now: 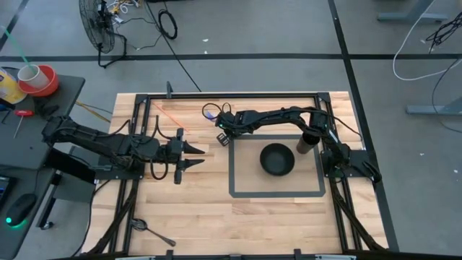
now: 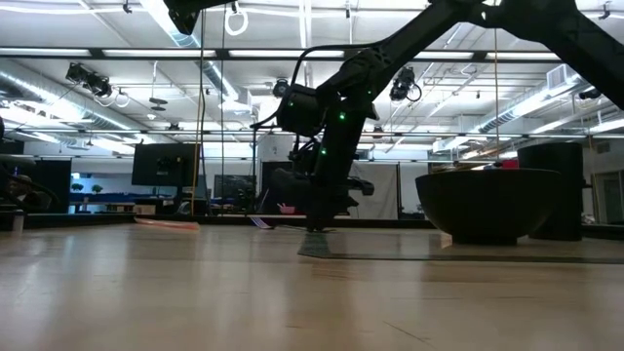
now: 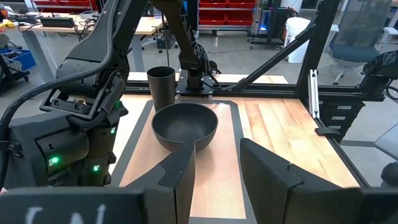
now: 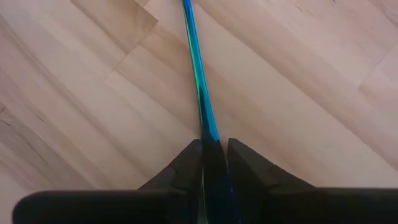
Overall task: Pick & Place Utensil
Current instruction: Put the blue fork into the black bowl
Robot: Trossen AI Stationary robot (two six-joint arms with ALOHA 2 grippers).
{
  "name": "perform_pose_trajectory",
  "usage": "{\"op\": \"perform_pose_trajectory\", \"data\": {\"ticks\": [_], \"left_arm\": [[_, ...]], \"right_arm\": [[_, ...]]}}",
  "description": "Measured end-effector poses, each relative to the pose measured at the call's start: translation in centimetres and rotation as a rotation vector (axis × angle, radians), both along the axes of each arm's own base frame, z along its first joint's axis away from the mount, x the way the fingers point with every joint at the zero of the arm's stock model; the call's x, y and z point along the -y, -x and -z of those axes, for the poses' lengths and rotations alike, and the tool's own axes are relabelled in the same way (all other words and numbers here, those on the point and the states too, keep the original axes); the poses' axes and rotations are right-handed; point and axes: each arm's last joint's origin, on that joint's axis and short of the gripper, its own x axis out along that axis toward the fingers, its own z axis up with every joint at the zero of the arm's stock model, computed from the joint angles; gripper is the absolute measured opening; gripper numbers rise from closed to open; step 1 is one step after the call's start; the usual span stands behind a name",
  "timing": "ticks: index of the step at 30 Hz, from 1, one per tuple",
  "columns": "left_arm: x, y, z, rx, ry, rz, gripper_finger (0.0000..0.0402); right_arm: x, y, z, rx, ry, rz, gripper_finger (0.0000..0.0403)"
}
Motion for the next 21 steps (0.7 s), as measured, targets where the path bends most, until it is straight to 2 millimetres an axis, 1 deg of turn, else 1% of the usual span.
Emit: {"op": "perform_pose_trajectory", "data": {"ticks": [4, 7, 21], "left_arm": [[0.0, 0.0, 0.0, 0.0, 0.0, 0.0, 0.0131], [0.0, 0.0, 0.0, 0.001, 0.0, 0.0, 0.0131], [0.0, 0.0, 0.0, 0.0, 0.001, 0.0, 0.0131]], "right_arm": [[0.1, 0.3, -0.7, -0.013, 0.012, 0.005, 0.0079], [0.1, 0.6, -0.8, -0.028, 0.011, 0.009, 0.0079], [0.8, 1.9, -0.8, -0.141, -0.005, 0.045, 0.0079]]}}
